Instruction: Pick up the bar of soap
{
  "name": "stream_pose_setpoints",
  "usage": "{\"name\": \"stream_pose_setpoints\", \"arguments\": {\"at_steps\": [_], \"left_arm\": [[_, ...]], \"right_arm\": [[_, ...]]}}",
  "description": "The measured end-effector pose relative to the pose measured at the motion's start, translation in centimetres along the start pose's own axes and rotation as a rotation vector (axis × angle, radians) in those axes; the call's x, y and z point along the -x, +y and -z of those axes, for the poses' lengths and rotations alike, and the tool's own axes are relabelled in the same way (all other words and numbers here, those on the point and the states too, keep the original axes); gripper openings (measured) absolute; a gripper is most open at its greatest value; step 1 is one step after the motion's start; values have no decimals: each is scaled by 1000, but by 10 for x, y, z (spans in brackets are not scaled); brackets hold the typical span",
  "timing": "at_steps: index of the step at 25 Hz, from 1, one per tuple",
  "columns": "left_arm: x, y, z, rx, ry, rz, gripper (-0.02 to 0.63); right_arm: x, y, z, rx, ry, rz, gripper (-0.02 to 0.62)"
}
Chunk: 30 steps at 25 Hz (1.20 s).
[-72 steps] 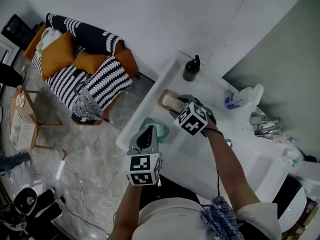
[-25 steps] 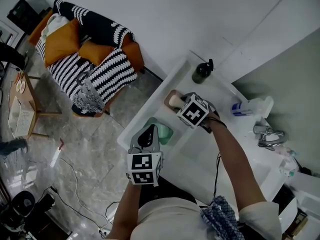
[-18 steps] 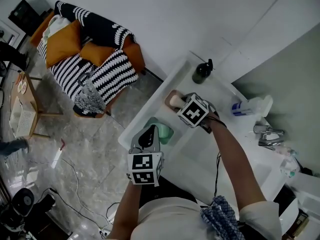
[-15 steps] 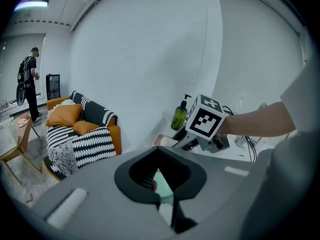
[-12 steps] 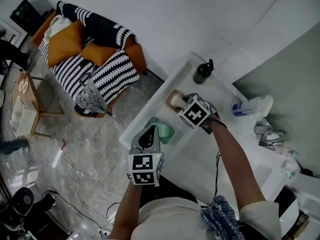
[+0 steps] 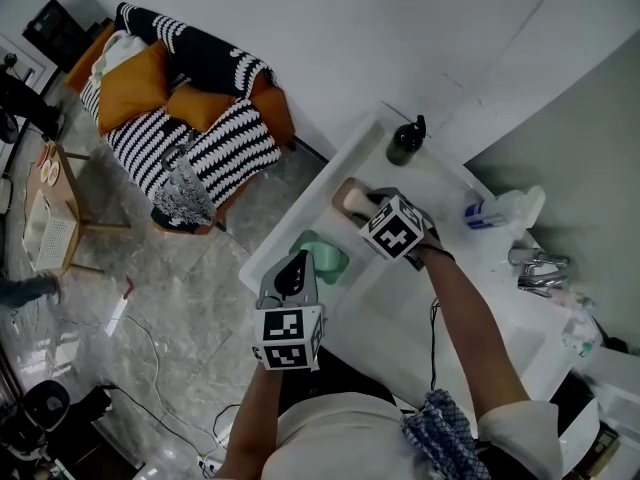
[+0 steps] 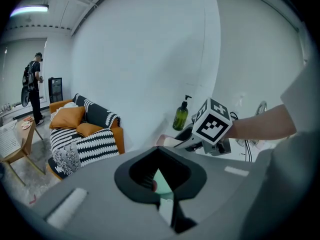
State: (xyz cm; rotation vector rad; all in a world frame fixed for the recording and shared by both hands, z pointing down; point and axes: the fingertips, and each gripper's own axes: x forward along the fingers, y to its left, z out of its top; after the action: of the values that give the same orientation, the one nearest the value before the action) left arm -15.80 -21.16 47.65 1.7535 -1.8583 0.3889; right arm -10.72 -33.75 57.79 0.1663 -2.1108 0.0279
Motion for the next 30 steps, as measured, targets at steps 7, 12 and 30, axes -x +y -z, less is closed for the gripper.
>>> {"name": "stream_pose_setpoints", "arguments": {"at_steps": [7,12,30], "left_arm": [[7,0,0,-6,-8,-8,8],[8,0,-2,-8,-22,-17,8],[1,3,0,8,-20,-8,8]], "right_arm": [[7,3,-1,17,-20,12,219],[5,4,3,25,7,-1,219],[-10,3,4,-1,199,-121,219]]}}
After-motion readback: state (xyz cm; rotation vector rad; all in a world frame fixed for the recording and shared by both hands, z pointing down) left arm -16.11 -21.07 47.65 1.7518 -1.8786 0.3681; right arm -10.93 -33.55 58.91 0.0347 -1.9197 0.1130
